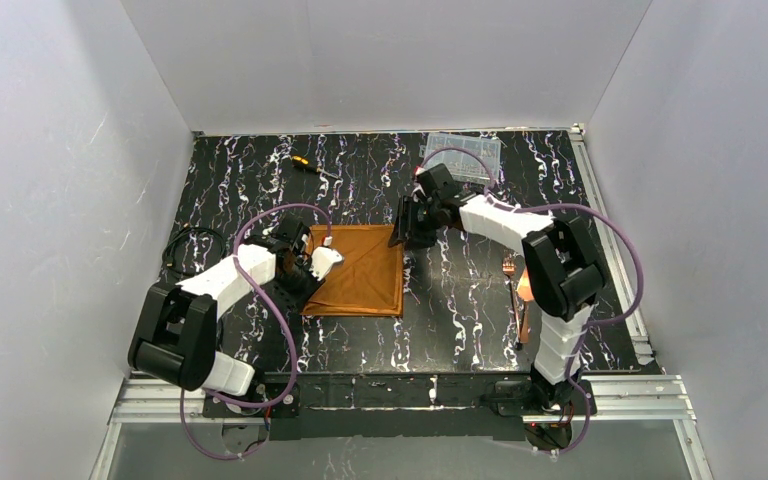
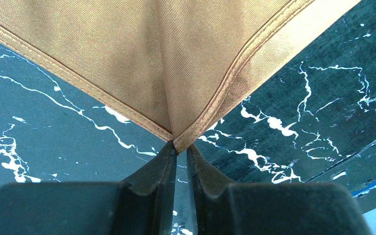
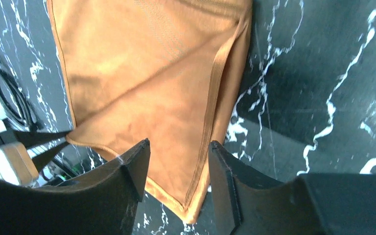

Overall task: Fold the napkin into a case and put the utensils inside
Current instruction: Smooth out the top corner of the smaller-rectangle-folded napkin at the center of the board.

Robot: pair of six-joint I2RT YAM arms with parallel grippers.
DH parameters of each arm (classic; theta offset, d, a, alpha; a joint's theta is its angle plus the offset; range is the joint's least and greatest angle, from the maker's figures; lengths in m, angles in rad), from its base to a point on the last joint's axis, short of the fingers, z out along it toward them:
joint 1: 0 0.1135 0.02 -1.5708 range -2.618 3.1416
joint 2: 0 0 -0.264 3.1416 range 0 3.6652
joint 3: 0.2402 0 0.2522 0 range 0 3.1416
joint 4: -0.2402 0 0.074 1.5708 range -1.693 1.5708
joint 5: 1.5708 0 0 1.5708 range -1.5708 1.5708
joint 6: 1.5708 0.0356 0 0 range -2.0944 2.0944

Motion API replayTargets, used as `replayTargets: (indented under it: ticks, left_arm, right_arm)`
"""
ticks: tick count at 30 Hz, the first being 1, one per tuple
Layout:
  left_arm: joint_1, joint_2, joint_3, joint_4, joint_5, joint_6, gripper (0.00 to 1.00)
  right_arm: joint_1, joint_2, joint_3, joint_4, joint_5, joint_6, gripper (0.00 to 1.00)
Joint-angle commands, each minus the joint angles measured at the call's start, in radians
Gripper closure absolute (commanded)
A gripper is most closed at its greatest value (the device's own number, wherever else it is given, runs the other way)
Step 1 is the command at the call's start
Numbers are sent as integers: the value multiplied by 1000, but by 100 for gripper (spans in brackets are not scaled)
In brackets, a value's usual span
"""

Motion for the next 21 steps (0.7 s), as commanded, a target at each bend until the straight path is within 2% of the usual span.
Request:
replayTargets:
  ticks: [1,5,8,11,13,15,18,21]
  left_arm:
    - [-4,-29,6,-37,35,11,85]
    - [-5,-35,0,-39,48,11,76]
    - [-6,-39,-2,-40,62,13,73]
    - [-6,-44,-5,-41,62,22,72]
    - [-6,-51,-6,-47,60,33,72]
    - [-5,-61,-5,-59,59,43,72]
    - [-4,-88,18,-112,74,69,72]
    - [-4,-126,54,-203,107,124,70]
  right_arm:
    - [-38,82,86,43,-43,18,47]
    - [-61,154,136,44,-64,8,56]
    - [-71,192,173,36,-70,-6,62]
    - [-80,216,199,21,-79,-12,73]
    - [-82,220,207,23,-91,-13,76]
    - [-82,220,213,22,-103,-16,73]
    - [-82,218,237,-22,-110,-42,58]
    - [-83,207,266,-80,-104,-72,50]
